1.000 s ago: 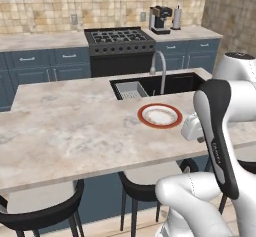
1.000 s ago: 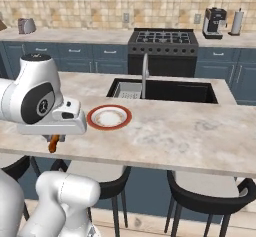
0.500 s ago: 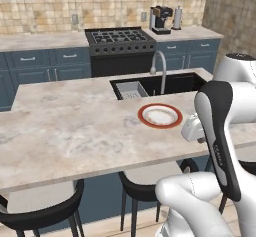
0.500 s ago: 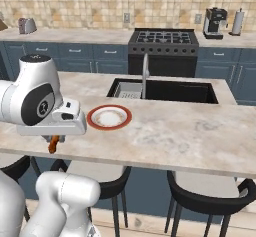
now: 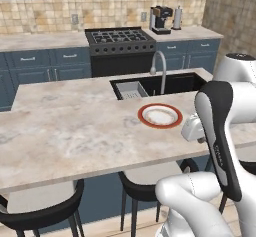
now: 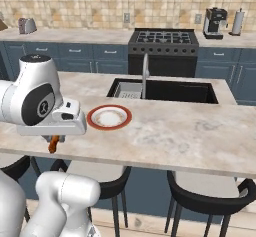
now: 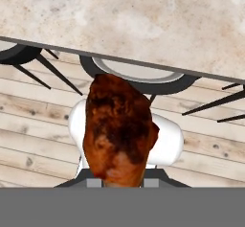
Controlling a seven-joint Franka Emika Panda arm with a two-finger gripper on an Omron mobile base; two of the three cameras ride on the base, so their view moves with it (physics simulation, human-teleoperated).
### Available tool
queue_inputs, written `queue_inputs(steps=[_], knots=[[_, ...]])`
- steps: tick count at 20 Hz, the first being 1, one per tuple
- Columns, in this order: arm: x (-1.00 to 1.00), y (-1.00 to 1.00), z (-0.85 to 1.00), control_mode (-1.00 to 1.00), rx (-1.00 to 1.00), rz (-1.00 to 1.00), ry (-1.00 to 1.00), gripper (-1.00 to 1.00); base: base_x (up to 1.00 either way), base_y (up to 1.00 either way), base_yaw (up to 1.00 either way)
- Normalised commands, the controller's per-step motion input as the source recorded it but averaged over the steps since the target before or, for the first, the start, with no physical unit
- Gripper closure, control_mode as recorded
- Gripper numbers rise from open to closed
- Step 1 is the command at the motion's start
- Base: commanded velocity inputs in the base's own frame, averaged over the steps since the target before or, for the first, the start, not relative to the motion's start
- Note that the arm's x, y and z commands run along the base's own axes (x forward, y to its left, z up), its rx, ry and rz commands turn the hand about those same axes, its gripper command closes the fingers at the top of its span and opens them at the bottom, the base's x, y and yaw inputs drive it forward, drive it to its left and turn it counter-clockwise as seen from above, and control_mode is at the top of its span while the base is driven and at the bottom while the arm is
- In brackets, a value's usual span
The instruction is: Take the chicken drumstick from the fridge and place it on the digital scale on the counter by the fridge. Wait a few seconds for a reading, then move it to the plate on the dining counter.
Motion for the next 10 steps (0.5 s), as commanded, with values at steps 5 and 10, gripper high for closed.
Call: queue_inputs(steps=[5,10], knots=[[0.31,-0.08,0.00,-1.00,0.00,0.00,0.00,1.00,0.00,0.00,0.00],[0.88,-0.07,-0.04,-1.00,0.00,-0.06,0.00,1.00,0.00,0.00,0.00]])
